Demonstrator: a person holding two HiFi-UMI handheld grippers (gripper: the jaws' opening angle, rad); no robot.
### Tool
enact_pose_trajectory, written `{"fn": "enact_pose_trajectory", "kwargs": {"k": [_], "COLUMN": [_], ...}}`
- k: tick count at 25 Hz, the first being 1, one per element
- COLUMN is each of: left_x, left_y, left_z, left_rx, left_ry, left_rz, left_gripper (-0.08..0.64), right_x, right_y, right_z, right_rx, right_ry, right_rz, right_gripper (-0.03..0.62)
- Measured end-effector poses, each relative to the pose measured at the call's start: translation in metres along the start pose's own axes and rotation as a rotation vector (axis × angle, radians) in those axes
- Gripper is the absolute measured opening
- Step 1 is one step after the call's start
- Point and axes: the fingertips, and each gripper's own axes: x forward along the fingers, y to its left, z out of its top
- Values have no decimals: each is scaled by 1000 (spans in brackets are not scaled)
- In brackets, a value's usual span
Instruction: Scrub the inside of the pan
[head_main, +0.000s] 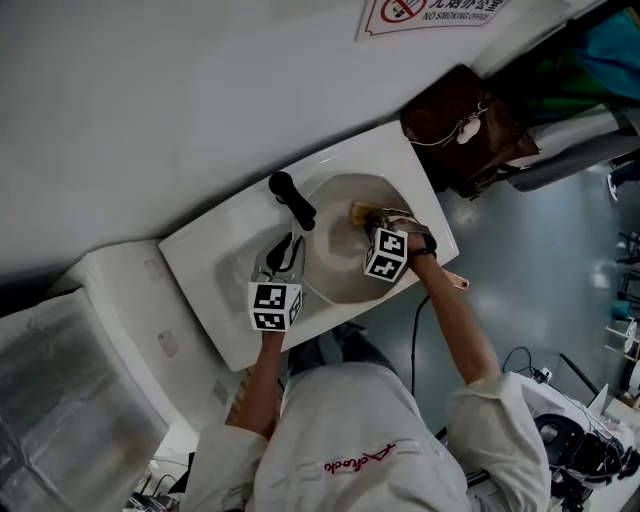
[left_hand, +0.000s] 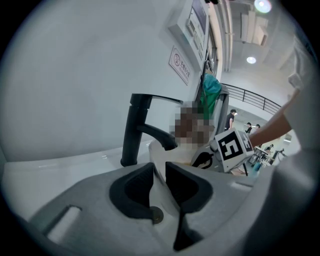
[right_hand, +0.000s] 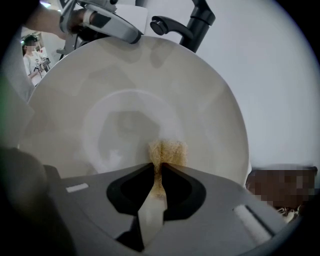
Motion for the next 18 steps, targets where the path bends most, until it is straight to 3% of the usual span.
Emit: {"fn": "enact_pose_trajectory", "kwargs": {"k": [18], "left_x": [2], "left_y": [0], "left_z": [-1], "left_rx": [-2], "left_ry": [16], "left_rz": [8], "left_gripper": [78], "right_x": [-20], "right_y": [62], "right_z": [-13], "right_rx": [37], "right_ry": [34], "right_rz": [157], "right_gripper": [57]}}
